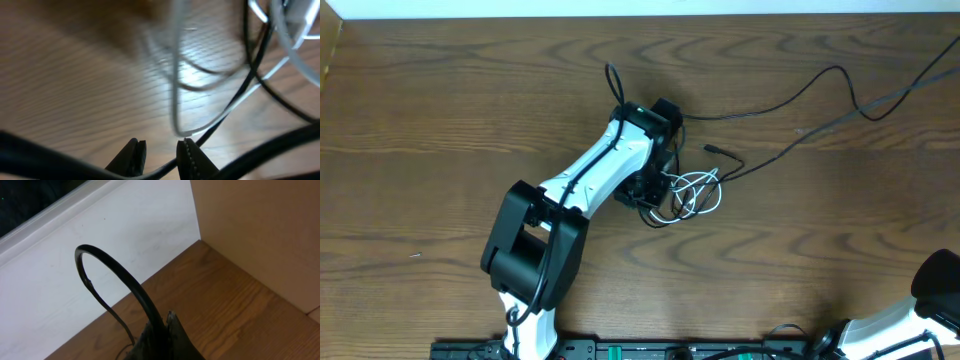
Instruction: Untangle cables
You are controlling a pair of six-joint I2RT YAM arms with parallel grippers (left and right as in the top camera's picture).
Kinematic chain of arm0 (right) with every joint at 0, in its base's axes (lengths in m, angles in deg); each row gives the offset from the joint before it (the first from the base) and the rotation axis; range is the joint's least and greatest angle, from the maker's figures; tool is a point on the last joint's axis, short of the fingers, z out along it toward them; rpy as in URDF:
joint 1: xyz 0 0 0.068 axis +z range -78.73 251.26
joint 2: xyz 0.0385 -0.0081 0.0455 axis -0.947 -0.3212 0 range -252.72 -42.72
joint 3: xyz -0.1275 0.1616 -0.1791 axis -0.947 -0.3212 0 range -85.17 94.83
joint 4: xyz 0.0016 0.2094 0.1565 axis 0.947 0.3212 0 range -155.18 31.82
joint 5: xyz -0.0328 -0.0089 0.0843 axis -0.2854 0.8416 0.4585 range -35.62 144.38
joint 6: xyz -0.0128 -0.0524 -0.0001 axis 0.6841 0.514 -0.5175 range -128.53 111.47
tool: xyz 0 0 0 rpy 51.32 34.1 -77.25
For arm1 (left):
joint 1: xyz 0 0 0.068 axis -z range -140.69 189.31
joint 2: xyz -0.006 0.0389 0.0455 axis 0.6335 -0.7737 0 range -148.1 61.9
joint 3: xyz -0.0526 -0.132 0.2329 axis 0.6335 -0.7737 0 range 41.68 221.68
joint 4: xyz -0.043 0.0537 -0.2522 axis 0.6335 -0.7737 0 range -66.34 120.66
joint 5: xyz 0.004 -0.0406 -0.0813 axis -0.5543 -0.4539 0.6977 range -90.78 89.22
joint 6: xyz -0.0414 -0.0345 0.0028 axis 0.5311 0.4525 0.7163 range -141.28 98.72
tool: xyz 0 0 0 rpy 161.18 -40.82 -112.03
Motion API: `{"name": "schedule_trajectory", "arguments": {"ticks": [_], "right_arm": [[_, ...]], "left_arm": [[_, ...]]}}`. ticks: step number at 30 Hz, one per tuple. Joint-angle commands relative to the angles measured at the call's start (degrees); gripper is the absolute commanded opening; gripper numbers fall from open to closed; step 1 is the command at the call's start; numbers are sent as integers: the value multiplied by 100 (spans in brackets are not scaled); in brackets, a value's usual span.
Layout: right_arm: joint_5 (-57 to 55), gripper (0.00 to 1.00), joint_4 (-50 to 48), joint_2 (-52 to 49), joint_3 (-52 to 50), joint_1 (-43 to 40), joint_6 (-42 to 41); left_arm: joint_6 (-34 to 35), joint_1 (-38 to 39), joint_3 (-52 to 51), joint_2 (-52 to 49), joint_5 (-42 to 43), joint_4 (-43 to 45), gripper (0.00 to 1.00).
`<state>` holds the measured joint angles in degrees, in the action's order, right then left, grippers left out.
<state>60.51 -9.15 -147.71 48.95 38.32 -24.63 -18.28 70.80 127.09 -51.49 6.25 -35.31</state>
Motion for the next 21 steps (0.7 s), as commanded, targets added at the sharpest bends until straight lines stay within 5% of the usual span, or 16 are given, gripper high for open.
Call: {"name": "schedule_trajectory", "arguments": {"ticks": [1,21], "right_arm": [[-109,1,-4,72,-4,-39,11],[-529,1,164,72,-7,-50,7]], "left_arm": [[111,-251,98,420,-476,4,10],[741,-2734,118,848,-730,509,7]]}}
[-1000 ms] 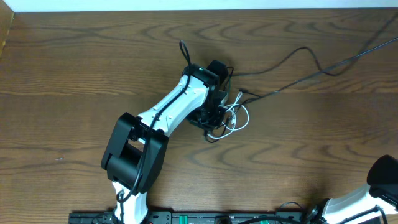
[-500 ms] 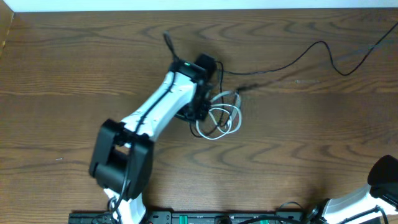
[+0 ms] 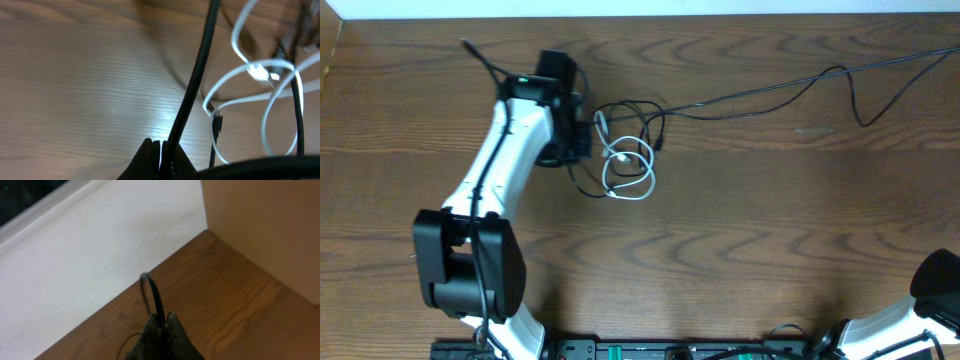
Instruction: Untangle cables
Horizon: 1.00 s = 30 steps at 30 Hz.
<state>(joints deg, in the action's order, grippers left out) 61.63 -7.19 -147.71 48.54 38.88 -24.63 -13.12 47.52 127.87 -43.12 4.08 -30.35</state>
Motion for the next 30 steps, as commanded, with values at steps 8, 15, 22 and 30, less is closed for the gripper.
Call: {"name": "schedule_trajectory", "arguments": {"ticks": [8,15,22,30], "right_arm": [[-638,1,-46,72,-197,-107,7],[549,14,-98,72,-501,4,542],[1606,66,162,72,-557,402,1290],[1886,80,393,70,-566,1311,1860]], "left_arm": [[105,-831,39,11,-632,289,7],[-927,-584,83,61,186,361,8],[-1045,-236,435,879,282,433,7],[-1115,2,566,2660,1368,1405,7]]}}
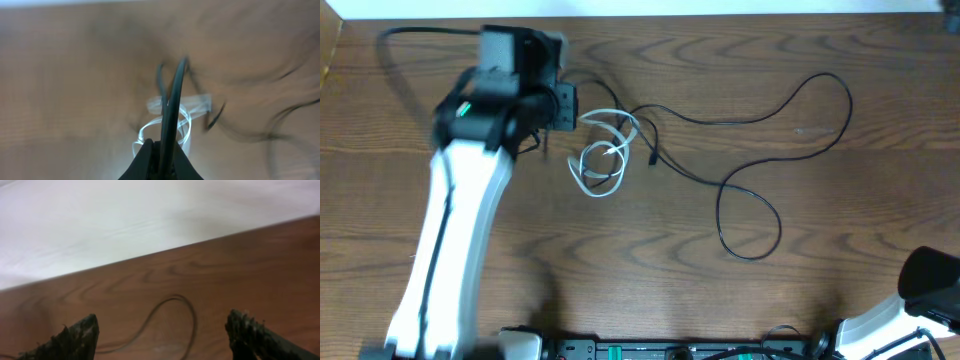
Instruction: Untangle cables
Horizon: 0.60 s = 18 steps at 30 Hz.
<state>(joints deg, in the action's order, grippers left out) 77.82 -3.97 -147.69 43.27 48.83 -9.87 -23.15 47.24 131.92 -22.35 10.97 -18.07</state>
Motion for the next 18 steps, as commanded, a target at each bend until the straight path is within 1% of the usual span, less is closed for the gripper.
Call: {"name": "schedule_trajectory", "arguments": {"ticks": [1,3,6,11,14,18], "right_arm": [[264,82,87,61,-55,442,389],[267,82,111,35,-94,688,409],[267,83,122,-46,-188,1051,490],[271,85,114,-192,-422,1539,601],[289,85,118,-227,-595,1805,804],[313,85,122,-256,-820,2122,833]], "left_arm": [[-111,31,162,752,905,313,8],[-111,31,162,1027,1268,555,8],[-107,31,162,1266,1443,761,8],[-68,31,162,1390,1469,1012,7],[74,31,162,1386,1469,1311,7],[321,31,162,1386,1464,1808,7]]}}
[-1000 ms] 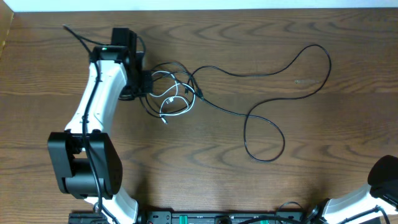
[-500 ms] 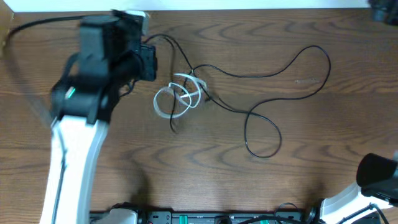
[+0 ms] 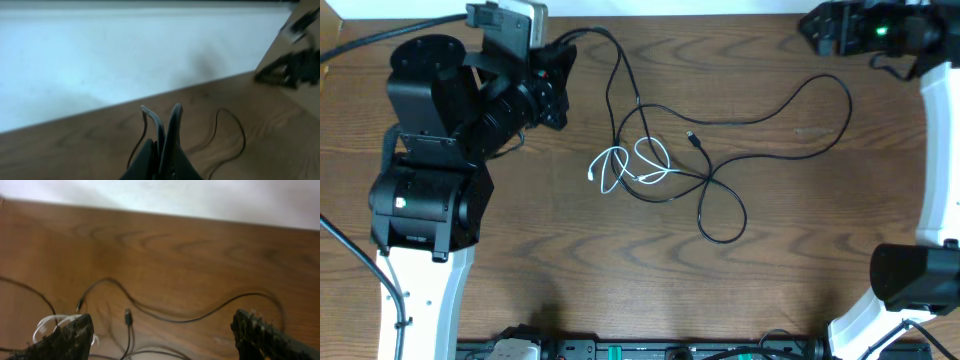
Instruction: Untangle cables
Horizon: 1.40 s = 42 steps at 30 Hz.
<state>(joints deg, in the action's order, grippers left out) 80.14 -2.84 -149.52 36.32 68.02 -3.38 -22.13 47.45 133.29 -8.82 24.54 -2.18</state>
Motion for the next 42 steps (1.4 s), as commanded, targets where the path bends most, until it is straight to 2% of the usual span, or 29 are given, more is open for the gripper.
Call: {"name": "schedule_trajectory", "arguments": {"ticks": [1,10,15,20,26,28,37,42], "right_arm": [[101,85,9,-83,-188,280,184],[409,86,-289,-385,-787,966,439],[481,86,-350,-588,-831,1252,439],[485,85,-162,-680,-846,1390,439],[476,80,85,-680,-892,1580,304],[461,79,131,-680,-905,1650,170],[417,82,-63,-680,-1333,2037,306],[540,84,-852,-680,-1954,2306,337]], "left_arm": [[273,9,24,33,107,356,7],[1187,7,24,39,105,1683,8],[1362,7,24,44,105,1880,7],[1360,-9,24,-13,-234,1587,7],[1357,-9,15,-365,-1985,511,7],[1357,-9,11,-610,-2334,225,8],[1325,-219,11,-1661,-2640,-114,7],[1366,-466,11,-1766,-2638,-507,7]]}}
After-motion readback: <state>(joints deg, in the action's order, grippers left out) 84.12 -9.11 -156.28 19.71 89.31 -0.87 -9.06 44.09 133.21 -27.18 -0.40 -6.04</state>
